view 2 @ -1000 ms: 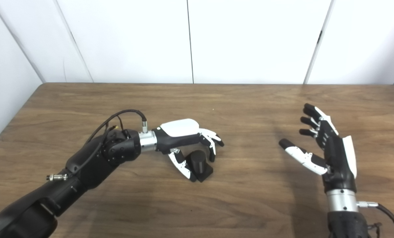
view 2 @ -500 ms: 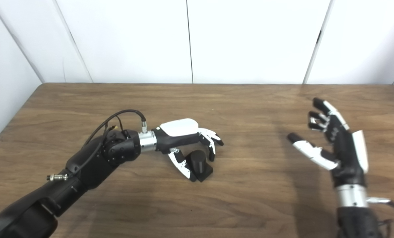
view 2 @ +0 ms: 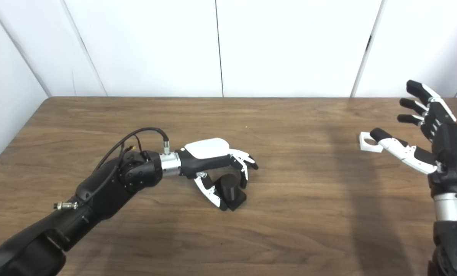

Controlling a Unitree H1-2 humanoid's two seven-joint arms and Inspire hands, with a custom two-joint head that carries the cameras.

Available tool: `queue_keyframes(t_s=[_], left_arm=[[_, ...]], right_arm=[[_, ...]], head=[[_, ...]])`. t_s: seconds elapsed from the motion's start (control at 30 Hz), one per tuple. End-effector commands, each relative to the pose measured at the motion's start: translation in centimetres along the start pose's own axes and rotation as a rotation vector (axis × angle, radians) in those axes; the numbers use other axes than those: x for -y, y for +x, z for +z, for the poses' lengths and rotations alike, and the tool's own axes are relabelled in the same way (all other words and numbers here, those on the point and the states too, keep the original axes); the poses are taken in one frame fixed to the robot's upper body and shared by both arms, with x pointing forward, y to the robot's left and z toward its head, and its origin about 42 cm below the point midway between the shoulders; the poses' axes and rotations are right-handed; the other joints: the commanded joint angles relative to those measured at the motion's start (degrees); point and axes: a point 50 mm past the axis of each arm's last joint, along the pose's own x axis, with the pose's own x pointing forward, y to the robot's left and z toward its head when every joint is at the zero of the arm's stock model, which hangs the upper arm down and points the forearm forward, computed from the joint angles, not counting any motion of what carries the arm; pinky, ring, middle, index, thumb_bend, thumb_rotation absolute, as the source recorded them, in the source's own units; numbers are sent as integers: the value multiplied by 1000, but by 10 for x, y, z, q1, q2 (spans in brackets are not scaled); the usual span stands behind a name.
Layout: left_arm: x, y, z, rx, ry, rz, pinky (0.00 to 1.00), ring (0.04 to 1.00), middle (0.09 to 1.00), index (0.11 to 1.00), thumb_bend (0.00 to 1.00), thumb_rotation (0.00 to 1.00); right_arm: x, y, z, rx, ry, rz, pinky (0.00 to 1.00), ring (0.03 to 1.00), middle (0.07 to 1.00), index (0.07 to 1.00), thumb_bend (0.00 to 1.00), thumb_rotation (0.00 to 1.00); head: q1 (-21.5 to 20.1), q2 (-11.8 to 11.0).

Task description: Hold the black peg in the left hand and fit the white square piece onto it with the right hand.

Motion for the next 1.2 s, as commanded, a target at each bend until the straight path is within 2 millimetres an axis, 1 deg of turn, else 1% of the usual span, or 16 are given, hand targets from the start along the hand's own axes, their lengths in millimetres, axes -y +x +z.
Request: queue_keyframes(t_s=[0.0, 0.03, 0.17, 0.3, 0.4, 0.47, 0.5, 0.53, 0.57, 0.6, 0.63, 0.73, 0.9, 1.07, 1.1, 1.17], left_arm=[[69, -11, -16, -117, -22, -262, 848, 924, 885, 497, 558, 77], [69, -11, -15, -117, -23, -260, 841, 923, 885, 492, 532, 73], [68, -12, -15, -115, -27, -257, 834, 920, 882, 490, 523, 71], [68, -15, -15, -113, -26, -254, 820, 912, 879, 490, 522, 69], [69, -20, -17, -116, -36, -251, 808, 915, 879, 490, 523, 68], [70, -25, -20, -118, -39, -252, 809, 916, 877, 490, 523, 65], [70, -28, -21, -120, -38, -255, 810, 916, 876, 490, 523, 65], [71, -31, -22, -120, -40, -256, 811, 917, 875, 491, 523, 64], [71, -32, -23, -120, -41, -257, 813, 918, 874, 491, 522, 63], [72, -35, -24, -121, -46, -258, 814, 918, 873, 491, 522, 62], [72, -37, -26, -123, -53, -257, 815, 916, 874, 490, 522, 61], [73, -42, -28, -127, -54, -260, 817, 914, 876, 490, 521, 60], [70, -48, -29, -129, -36, -278, 832, 920, 879, 491, 522, 57], [72, -51, -33, -136, -34, -277, 825, 913, 877, 490, 523, 59], [72, -52, -33, -136, -35, -277, 828, 911, 873, 490, 522, 58], [72, -53, -33, -135, -33, -279, 826, 910, 872, 490, 522, 58]], right_arm=[[0, 5, 15, 69, 7, -12, 702, 812, 876, 851, 665, 333], [0, 5, 14, 67, 7, -11, 712, 819, 881, 856, 662, 332], [3, 9, 13, 71, 4, -9, 708, 817, 881, 854, 667, 323], [15, 18, 13, 80, -64, -11, 713, 813, 876, 843, 655, 243], [24, 26, 13, 83, -148, -1, 704, 814, 878, 838, 664, 220], [31, 33, 14, 98, -240, 5, 690, 803, 864, 826, 687, 222], [35, 37, 14, 120, -299, 10, 678, 794, 853, 820, 695, 221], [38, 40, 15, 133, -349, 19, 675, 785, 835, 809, 708, 229], [39, 42, 16, 141, -380, 24, 688, 791, 830, 801, 721, 229], [42, 45, 20, 140, -454, 39, 696, 794, 828, 797, 727, 230], [44, 47, 24, 140, -519, 51, 696, 802, 826, 781, 761, 262], [49, 51, 33, 126, -663, 97, 631, 800, 837, 768, 791, 264], [58, 58, 34, 80, -833, 173, 652, 822, 861, 775, 783, 278], [68, 74, 28, 21, -917, 226, 661, 817, 866, 769, 797, 269], [70, 77, 27, 13, -924, 236, 662, 816, 869, 773, 791, 297], [71, 84, 26, -5, -937, 257, 666, 817, 868, 774, 791, 302]], head=[[1, 1], [0, 1], [-4, 2], [-26, 2], [-69, 1], [-117, -4], [-122, -5], [-144, -9], [-148, -9], [-164, -12], [-173, -14], [-208, -17], [-251, -31], [-276, -45], [-277, -45], [-282, -49]])
